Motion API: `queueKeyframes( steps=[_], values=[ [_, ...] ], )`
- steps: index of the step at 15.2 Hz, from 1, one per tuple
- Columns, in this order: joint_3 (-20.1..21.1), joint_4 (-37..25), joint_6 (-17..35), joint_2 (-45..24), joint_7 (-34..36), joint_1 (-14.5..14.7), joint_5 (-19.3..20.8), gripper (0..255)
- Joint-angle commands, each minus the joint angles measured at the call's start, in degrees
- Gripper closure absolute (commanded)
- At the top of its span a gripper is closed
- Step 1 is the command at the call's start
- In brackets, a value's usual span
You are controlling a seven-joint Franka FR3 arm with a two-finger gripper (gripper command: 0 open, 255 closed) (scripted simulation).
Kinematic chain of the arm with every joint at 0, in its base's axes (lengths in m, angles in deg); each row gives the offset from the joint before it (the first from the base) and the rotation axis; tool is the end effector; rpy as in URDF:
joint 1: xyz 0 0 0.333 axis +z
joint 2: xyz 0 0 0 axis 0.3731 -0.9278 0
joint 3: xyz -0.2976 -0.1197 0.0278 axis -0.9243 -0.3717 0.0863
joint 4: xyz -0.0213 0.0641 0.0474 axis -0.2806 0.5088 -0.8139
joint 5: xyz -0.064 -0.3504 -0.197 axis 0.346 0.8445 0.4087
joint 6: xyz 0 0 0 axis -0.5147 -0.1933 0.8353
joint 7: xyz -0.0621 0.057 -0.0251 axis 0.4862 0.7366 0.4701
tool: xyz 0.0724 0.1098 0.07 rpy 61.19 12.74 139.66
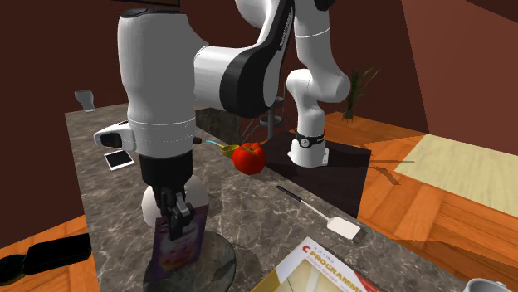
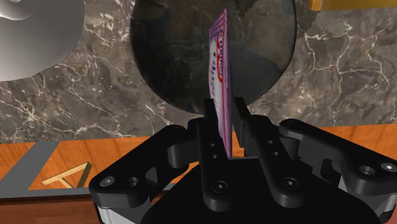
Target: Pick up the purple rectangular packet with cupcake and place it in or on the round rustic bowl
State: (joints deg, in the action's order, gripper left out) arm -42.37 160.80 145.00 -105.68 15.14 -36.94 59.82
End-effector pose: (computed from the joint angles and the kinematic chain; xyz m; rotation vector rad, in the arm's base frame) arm 0.6576 -0.0430 0.2899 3.0730 -0.4637 0.1903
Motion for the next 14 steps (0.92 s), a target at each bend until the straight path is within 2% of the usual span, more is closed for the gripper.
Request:
queueKeyframes(
  steps=[1, 2, 7, 11, 14],
  values=[
    [0.0, -0.01, 0.01, 0.0, 0.0, 0.0, 0.0, 255],
    [0.0, -0.01, 0.01, 0.0, 0.0, 0.0, 0.0, 0],
    [0.0, -0.01, 0.01, 0.0, 0.0, 0.0, 0.0, 0],
    [0.72, -1.27, -5.59, 4.47, -1.01, -0.41, -1.59, 0],
    [0.71, -1.27, -5.59, 4.47, -1.02, -0.41, -1.59, 0]
  ],
)
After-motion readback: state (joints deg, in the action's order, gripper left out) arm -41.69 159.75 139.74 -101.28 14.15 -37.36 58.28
